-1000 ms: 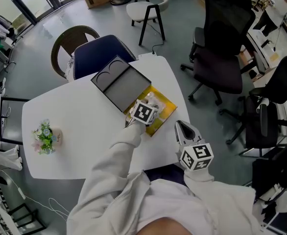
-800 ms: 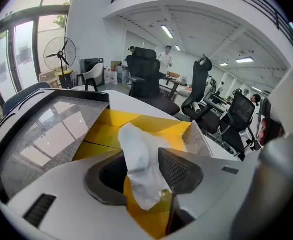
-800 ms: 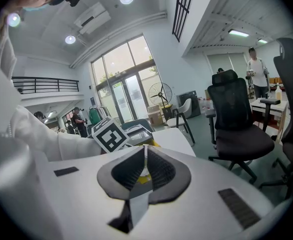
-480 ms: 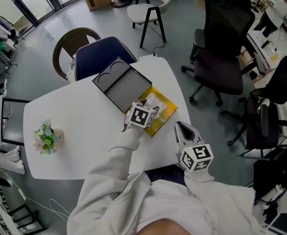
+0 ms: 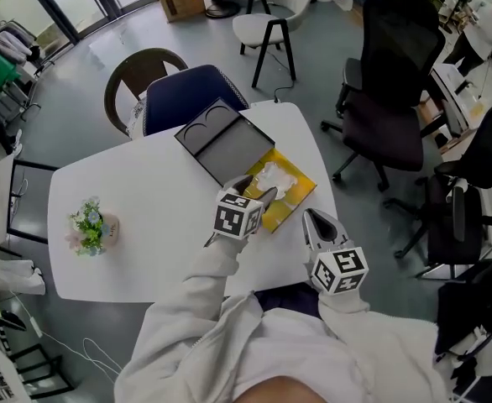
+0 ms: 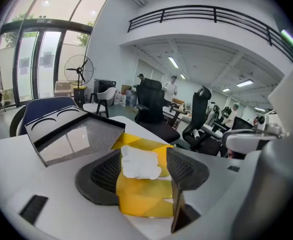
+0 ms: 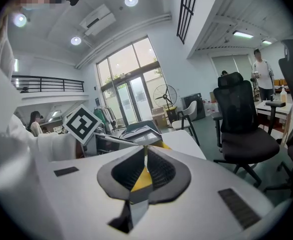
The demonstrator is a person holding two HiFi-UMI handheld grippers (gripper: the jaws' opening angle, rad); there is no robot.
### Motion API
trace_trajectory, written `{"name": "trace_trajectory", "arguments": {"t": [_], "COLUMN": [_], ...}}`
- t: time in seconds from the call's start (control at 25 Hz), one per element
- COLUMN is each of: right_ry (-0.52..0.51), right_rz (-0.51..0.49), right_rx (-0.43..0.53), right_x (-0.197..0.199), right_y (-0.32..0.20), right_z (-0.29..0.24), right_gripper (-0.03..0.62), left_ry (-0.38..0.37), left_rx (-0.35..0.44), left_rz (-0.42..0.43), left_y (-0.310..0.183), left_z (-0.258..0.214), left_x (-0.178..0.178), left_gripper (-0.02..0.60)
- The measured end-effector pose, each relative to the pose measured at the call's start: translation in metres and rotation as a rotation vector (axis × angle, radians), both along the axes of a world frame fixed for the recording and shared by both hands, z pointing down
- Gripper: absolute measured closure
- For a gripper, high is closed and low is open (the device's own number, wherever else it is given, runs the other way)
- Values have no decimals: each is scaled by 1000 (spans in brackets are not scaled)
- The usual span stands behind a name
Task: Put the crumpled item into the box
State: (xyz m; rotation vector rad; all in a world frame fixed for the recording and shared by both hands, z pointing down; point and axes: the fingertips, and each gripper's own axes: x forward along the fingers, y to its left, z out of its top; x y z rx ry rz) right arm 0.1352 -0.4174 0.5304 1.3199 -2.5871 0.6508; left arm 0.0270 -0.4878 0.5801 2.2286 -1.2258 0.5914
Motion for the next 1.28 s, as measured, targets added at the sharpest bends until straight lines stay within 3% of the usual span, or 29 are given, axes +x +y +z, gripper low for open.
{"name": "trace_trajectory", "arguments": {"t": [0.28, 0.48, 0.76, 0.92, 1.08, 1.28], "right_ry": [-1, -12, -28, -10, -9, 29], "right_rz": [-22, -8, 26, 33, 12, -38], "right_rx": [14, 20, 48, 91, 141, 240], "right_x": [-24, -34, -40, -40, -42, -50], "right_y": [14, 23, 30, 29, 25, 27], "right_z": [-10, -20, -36, -48, -63, -88], "right_gripper": [554, 554, 554, 554, 554, 556], "left_ry": [152, 264, 402, 347, 252, 140], "left_rx": [66, 116, 228, 364, 501, 544], "left_rz": [-33, 8, -48, -91, -138, -169], "left_y": [37, 74, 109, 120, 126, 131], "left_z": [-47, -77, -123, -146, -157, -155], "left_x": [-26, -36, -73, -99, -118, -126], "left_gripper": [290, 293, 393, 437, 521, 563]}}
